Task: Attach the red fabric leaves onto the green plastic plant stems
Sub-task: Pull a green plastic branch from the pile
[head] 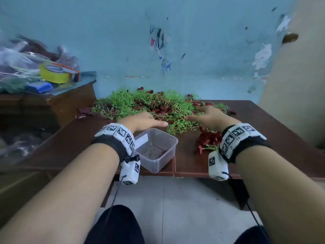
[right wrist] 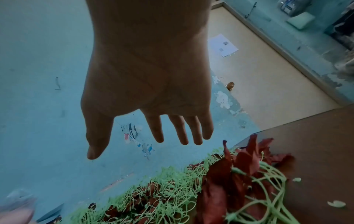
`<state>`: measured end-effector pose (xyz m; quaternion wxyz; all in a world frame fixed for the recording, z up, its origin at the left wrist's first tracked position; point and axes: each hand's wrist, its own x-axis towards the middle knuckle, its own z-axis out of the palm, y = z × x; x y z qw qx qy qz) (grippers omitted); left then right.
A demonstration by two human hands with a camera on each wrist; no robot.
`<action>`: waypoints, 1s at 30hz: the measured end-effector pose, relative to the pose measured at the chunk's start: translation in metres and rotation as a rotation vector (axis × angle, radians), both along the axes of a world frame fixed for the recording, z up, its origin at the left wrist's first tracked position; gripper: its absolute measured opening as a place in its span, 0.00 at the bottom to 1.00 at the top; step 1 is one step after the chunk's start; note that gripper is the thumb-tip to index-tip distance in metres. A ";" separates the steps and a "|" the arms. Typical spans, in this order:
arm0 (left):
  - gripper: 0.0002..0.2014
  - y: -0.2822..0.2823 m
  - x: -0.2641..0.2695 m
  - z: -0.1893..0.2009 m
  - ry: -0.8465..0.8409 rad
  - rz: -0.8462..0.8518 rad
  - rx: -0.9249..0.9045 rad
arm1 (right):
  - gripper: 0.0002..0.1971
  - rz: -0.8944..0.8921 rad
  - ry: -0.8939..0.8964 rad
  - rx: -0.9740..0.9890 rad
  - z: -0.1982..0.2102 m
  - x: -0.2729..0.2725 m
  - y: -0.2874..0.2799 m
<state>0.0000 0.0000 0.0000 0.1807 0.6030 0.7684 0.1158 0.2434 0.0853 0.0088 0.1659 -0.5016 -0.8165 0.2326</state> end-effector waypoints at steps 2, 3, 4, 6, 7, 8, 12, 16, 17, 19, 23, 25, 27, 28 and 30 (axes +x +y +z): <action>0.43 -0.007 -0.004 -0.003 -0.030 0.026 0.001 | 0.51 0.013 0.005 -0.005 -0.003 -0.007 0.000; 0.42 -0.009 -0.007 -0.006 -0.033 0.037 -0.004 | 0.50 0.013 -0.007 -0.010 -0.006 -0.009 -0.001; 0.40 -0.011 -0.008 -0.009 -0.029 0.050 -0.001 | 0.49 0.013 -0.013 -0.023 -0.010 -0.012 -0.001; 0.37 -0.010 -0.011 -0.014 -0.014 0.056 -0.007 | 0.48 0.003 -0.024 -0.043 -0.015 -0.019 -0.002; 0.35 -0.010 -0.014 -0.016 -0.006 0.062 -0.001 | 0.48 0.009 -0.022 -0.045 -0.017 -0.023 -0.002; 0.32 -0.009 -0.015 -0.017 0.009 0.071 0.000 | 0.47 0.010 -0.026 -0.041 -0.019 -0.027 -0.002; 0.14 -0.009 -0.018 -0.025 0.099 0.080 0.001 | 0.44 0.038 -0.044 -0.037 -0.029 -0.039 -0.003; 0.07 -0.003 -0.026 -0.034 0.121 0.126 0.020 | 0.44 0.054 -0.037 -0.061 -0.040 -0.049 0.002; 0.07 -0.001 -0.027 -0.036 0.118 0.140 0.032 | 0.44 0.056 -0.043 -0.066 -0.043 -0.050 0.004; 0.06 0.001 -0.030 -0.038 0.125 0.169 0.060 | 0.45 0.053 -0.059 -0.076 -0.047 -0.052 0.007; 0.08 0.006 -0.036 -0.040 0.142 0.221 0.101 | 0.43 0.022 -0.067 -0.098 -0.055 -0.049 0.013; 0.07 0.007 -0.037 -0.041 0.152 0.255 0.115 | 0.43 -0.004 -0.078 -0.110 -0.058 -0.048 0.017; 0.07 0.007 -0.037 -0.042 0.171 0.293 0.119 | 0.42 -0.023 -0.089 -0.123 -0.060 -0.045 0.019; 0.12 0.007 -0.035 -0.042 0.173 0.303 0.124 | 0.41 -0.031 -0.094 -0.128 -0.061 -0.043 0.021; 0.18 0.004 -0.032 -0.040 0.166 0.309 0.138 | 0.40 -0.043 -0.102 -0.128 -0.063 -0.038 0.023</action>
